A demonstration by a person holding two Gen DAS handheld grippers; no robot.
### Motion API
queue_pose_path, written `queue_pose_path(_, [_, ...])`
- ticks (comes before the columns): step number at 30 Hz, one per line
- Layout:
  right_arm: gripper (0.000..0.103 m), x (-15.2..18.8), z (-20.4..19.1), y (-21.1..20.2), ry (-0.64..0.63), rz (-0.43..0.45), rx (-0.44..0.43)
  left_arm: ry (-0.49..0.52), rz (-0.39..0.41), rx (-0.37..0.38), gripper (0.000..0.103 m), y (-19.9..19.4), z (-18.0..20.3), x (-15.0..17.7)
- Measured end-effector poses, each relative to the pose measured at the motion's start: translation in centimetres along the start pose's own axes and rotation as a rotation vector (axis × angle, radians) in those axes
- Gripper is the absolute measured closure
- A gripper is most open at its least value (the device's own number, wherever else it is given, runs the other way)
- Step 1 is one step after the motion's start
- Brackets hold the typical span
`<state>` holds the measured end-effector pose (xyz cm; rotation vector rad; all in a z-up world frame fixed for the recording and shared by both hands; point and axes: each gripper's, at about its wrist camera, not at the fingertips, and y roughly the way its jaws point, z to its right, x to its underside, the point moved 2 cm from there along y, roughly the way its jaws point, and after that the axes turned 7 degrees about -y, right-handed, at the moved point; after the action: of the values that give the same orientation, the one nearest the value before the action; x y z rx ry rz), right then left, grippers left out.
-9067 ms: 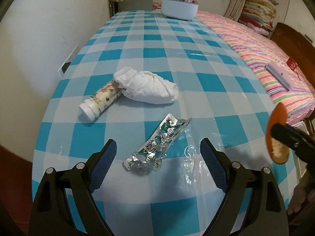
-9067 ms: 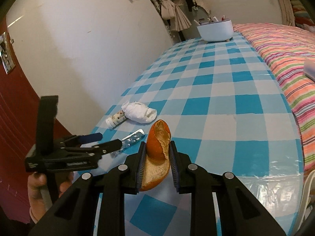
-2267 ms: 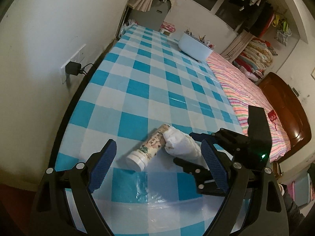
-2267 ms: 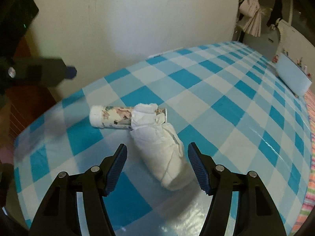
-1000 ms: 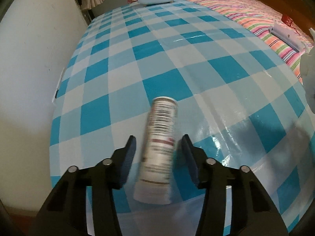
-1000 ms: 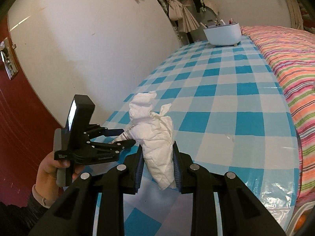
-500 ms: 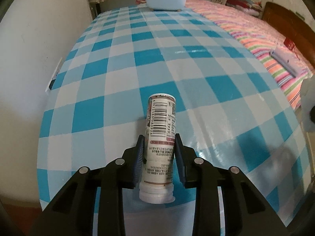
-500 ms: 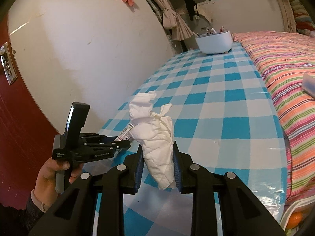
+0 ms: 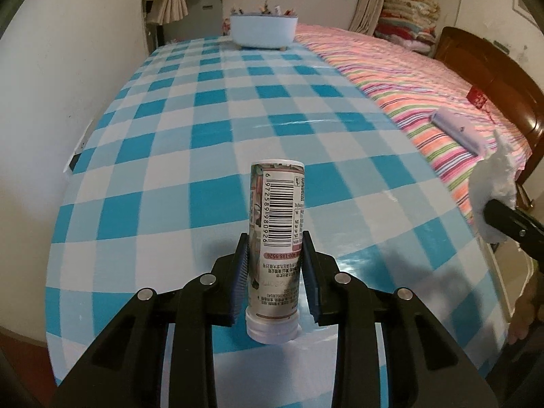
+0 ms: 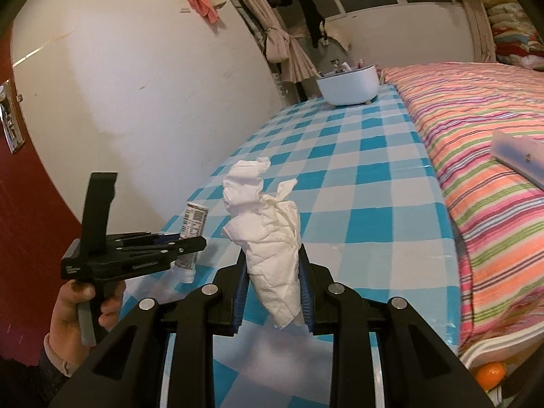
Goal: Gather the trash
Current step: 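Carry both items to the bin and open both tools to drop them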
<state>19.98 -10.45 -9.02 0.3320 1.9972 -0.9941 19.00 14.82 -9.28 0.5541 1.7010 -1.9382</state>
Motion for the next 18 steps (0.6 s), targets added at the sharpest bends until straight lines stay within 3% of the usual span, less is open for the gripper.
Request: queue_pose_path(18, [0.077, 1.1, 3.0, -5.5, 0.025, 0.083, 0.112, 0.095, 0.035, 0.149, 0.075, -1.2, 9.1, 1.7])
